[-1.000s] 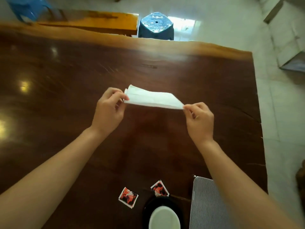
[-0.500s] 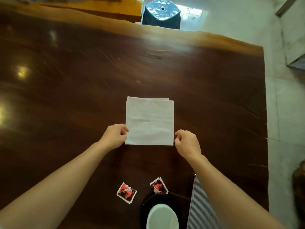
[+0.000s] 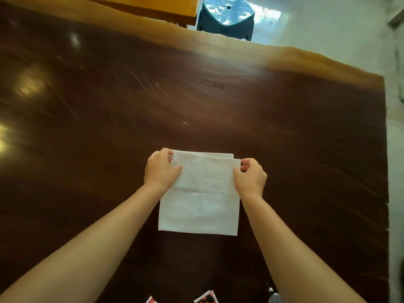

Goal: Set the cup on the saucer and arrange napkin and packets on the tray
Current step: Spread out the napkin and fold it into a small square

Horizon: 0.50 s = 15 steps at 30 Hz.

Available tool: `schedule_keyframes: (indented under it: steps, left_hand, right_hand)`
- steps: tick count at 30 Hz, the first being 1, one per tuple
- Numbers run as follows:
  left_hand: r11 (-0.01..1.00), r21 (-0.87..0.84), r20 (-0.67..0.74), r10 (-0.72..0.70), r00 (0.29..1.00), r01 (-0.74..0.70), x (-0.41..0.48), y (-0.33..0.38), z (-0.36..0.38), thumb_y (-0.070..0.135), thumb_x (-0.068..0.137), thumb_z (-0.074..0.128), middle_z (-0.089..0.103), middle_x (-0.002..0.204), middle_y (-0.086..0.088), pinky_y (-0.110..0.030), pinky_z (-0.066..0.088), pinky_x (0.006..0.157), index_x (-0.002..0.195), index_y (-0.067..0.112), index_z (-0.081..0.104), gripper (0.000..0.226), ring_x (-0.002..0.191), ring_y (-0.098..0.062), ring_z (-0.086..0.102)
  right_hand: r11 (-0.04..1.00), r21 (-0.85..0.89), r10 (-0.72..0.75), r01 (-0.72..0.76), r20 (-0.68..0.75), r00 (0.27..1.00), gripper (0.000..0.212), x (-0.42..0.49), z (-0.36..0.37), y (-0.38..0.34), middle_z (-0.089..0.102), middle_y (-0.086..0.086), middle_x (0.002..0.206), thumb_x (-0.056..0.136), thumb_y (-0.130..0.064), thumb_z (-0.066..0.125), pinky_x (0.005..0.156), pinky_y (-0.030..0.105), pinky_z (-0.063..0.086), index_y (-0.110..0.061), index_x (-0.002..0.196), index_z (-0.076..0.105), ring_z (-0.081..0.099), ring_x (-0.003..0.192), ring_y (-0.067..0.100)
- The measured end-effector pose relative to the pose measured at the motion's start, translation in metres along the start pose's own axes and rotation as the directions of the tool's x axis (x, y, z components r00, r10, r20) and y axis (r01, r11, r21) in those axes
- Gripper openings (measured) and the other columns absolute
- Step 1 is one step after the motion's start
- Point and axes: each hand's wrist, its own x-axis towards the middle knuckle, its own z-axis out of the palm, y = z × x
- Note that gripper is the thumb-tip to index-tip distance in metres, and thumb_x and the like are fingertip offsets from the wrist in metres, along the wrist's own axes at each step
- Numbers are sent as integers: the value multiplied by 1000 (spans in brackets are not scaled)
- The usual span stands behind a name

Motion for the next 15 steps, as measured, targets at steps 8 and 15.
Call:
schedule_keyframes:
  steps: [8, 15]
  left_hand:
    - [990, -116, 109, -70, 992, 82, 1, -7, -6, 30, 83, 80, 65, 107, -7, -32, 49, 76, 112, 14, 72, 34, 97, -21, 62]
    - [978, -205, 152, 62, 986, -30, -18, -16, -22, 26, 84, 79, 65, 99, 2, -35, 53, 76, 92, 18, 73, 13, 98, -21, 63]
  right_hand:
    - [973, 230, -77, 13, 271, 959, 5, -8, -22, 3, 71, 0, 94, 97, -24, 63, 75, 37, 60, -19, 97, 64, 68, 90, 16]
    - [913, 387, -192, -130, 688, 700, 5, -5, -51, -2, 73, 1, 110, 98, -11, 58, 82, 29, 57, -11, 100, 63, 70, 104, 18]
